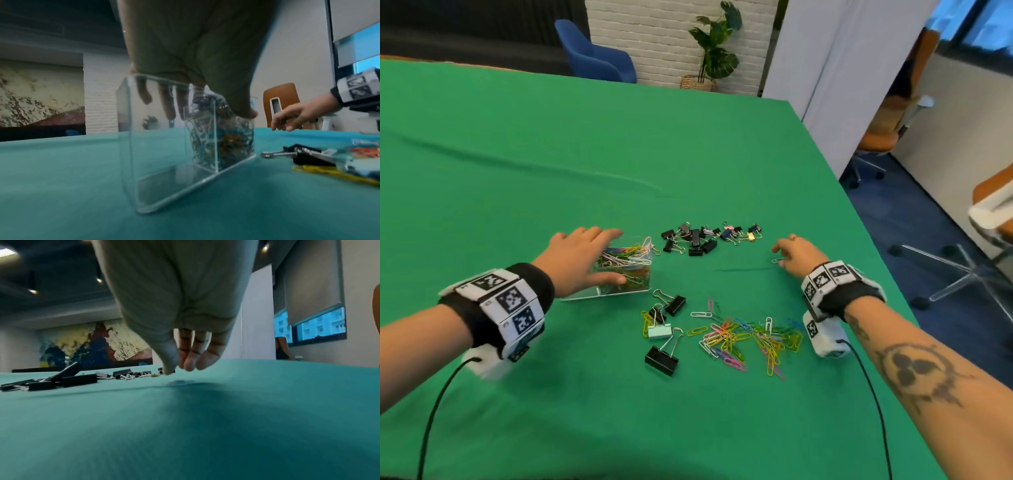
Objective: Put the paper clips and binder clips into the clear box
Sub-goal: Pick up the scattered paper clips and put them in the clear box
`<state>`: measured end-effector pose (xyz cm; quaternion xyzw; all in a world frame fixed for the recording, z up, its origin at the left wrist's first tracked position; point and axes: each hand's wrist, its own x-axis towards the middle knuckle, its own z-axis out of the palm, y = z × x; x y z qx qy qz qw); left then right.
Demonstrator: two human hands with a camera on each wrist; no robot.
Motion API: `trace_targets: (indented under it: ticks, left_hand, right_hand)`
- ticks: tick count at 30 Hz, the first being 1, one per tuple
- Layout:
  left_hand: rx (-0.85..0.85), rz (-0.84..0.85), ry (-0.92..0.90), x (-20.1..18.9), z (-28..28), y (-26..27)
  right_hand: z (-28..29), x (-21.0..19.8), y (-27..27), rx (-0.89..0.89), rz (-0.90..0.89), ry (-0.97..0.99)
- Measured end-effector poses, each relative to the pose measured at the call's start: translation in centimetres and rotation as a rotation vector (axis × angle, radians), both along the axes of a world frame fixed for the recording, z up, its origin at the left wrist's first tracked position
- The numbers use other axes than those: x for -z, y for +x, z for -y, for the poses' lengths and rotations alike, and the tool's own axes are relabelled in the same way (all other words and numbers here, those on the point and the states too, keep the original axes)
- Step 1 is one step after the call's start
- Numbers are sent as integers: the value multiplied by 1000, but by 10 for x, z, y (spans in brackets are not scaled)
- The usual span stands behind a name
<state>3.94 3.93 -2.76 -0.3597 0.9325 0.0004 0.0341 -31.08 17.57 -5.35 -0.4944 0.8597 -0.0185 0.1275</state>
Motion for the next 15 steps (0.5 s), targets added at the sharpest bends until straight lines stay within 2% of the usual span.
trace_targets:
  ticks: [4,9,12,15]
  left_hand:
    - [37,-98,-88,10,3,3]
    - [20,-126,-158,18,3,0]
    - [4,-121,-161,19,1,0]
    - [-9,-115,-158,17,-1,0]
  right_hand:
    - [15,8,-2,20,22,31]
    - [22,7,4,73,59,121]
    - [17,7,22,40,36,130]
    - [14,1,63,-75,119,55]
